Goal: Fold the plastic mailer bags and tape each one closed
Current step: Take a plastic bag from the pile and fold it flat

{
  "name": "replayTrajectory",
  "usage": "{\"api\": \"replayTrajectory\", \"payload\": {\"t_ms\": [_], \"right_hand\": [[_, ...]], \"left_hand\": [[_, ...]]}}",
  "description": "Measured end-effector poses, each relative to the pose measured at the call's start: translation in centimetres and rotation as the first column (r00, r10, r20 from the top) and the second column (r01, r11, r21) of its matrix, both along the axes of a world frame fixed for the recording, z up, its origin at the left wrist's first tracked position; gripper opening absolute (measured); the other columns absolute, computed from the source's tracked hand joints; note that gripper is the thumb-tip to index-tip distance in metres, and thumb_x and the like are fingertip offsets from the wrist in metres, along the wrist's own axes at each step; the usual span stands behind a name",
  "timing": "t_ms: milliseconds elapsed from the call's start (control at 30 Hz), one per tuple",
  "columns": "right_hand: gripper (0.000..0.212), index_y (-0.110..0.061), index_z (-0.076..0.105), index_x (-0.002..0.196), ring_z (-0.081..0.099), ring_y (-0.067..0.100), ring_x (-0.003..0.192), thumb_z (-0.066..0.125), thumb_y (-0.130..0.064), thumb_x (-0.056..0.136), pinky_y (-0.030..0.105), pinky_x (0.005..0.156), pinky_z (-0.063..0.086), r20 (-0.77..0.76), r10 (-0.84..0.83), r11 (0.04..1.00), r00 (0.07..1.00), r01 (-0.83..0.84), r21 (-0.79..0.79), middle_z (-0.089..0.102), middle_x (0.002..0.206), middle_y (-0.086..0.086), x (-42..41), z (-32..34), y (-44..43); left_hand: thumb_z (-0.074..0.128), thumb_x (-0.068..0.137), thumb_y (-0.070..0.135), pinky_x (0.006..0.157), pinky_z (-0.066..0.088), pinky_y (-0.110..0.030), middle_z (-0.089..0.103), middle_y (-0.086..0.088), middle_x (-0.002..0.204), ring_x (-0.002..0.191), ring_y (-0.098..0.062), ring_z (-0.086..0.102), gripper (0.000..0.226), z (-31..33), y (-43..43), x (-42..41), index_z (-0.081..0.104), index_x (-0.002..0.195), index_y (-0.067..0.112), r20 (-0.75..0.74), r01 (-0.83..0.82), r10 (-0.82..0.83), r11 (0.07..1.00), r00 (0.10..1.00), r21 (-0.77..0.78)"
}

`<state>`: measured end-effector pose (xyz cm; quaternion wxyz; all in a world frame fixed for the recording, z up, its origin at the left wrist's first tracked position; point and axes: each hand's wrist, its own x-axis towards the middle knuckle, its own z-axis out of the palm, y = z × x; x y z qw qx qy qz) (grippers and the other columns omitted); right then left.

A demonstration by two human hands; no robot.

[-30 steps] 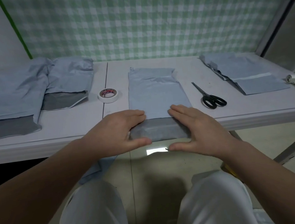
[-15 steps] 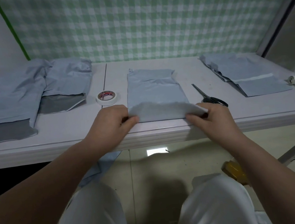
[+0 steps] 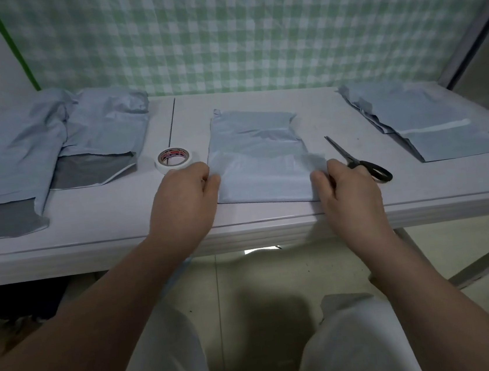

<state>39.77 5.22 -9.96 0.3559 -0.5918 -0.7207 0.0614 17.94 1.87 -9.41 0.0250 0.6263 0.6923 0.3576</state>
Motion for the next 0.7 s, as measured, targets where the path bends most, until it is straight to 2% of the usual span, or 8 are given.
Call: {"api": "replayTrajectory", "payload": {"t_ms": [133, 267, 367, 500, 600, 700], "right_hand": [[0.024, -0.014, 0.045, 0.073, 0.041, 0.029, 0.075, 0.048, -0.022, 0.095, 0.045, 0.062, 0.041, 0.019, -0.017, 0.998, 1.0, 0.016, 0.063, 0.046, 0.061, 0.009, -0.39, -0.2, -0.19], [0.03, -0.014, 0.044, 0.066, 0.043, 0.026, 0.079, 0.049, -0.024, 0.094, 0.043, 0.061, 0.04, -0.036, -0.012, 0.999, 0.999, 0.014, 0.039, 0.048, 0.061, 0.001, -0.26, -0.19, -0.14], [0.031, -0.014, 0.044, 0.063, 0.046, 0.027, 0.065, 0.051, -0.025, 0.092, 0.04, 0.058, 0.039, -0.079, -0.025, 1.0, 0.997, 0.026, 0.017, 0.047, 0.056, 0.002, -0.12, -0.25, 0.09], [0.042, -0.023, 0.03, 0.054, 0.041, 0.026, 0.053, 0.053, -0.024, 0.089, 0.038, 0.057, 0.038, -0.039, -0.081, 0.997, 0.996, 0.082, 0.005, 0.039, 0.048, -0.001, -0.59, -0.09, 0.19], [0.037, -0.02, 0.039, 0.056, 0.047, 0.028, 0.058, 0.054, -0.026, 0.089, 0.038, 0.066, 0.041, -0.007, -0.119, 0.993, 0.993, 0.119, -0.029, 0.047, 0.051, 0.0, -0.84, -0.13, 0.38], [0.022, -0.017, 0.054, 0.07, 0.054, 0.028, 0.066, 0.054, -0.027, 0.09, 0.038, 0.074, 0.041, 0.016, -0.128, 0.991, 0.992, 0.129, -0.041, 0.059, 0.061, 0.003, -1.01, -0.33, 0.54]], "left_hand": [[0.046, 0.095, 0.021, 0.058, 0.027, -0.034, 0.034, 0.001, 0.052, 0.065, -0.03, 0.042, 0.041, -0.28, -0.13, 0.12, 0.03, 0.058, 0.016, -0.053, -0.045, 0.044, 0.999, 0.998, -0.009], [0.047, 0.094, 0.021, 0.058, 0.027, -0.034, 0.036, -0.001, 0.052, 0.064, -0.03, 0.043, 0.039, -0.44, -0.14, 0.15, 0.032, 0.058, 0.016, -0.086, -0.064, 0.063, 0.998, 0.994, -0.005], [0.05, 0.092, 0.02, 0.057, 0.027, -0.034, 0.04, -0.004, 0.053, 0.064, -0.032, 0.044, 0.037, -0.48, -0.18, 0.19, 0.035, 0.059, 0.014, -0.093, -0.074, 0.074, 0.997, 0.993, 0.008], [0.053, 0.09, 0.021, 0.058, 0.037, -0.038, 0.049, -0.008, 0.057, 0.065, -0.033, 0.048, 0.029, -0.62, -0.23, 0.18, 0.046, 0.064, 0.011, -0.081, -0.095, 0.094, 0.996, 0.992, 0.0], [0.055, 0.088, 0.02, 0.062, 0.042, -0.04, 0.052, -0.007, 0.059, 0.066, -0.031, 0.05, 0.023, -0.47, -0.49, 0.36, 0.049, 0.067, 0.012, -0.073, -0.118, 0.117, 0.993, 0.99, -0.013], [0.055, 0.087, 0.019, 0.062, 0.041, -0.039, 0.053, -0.006, 0.06, 0.066, -0.03, 0.05, 0.022, -0.36, -0.64, 0.43, 0.047, 0.067, 0.014, -0.065, -0.135, 0.133, 0.991, 0.989, -0.018]]}}
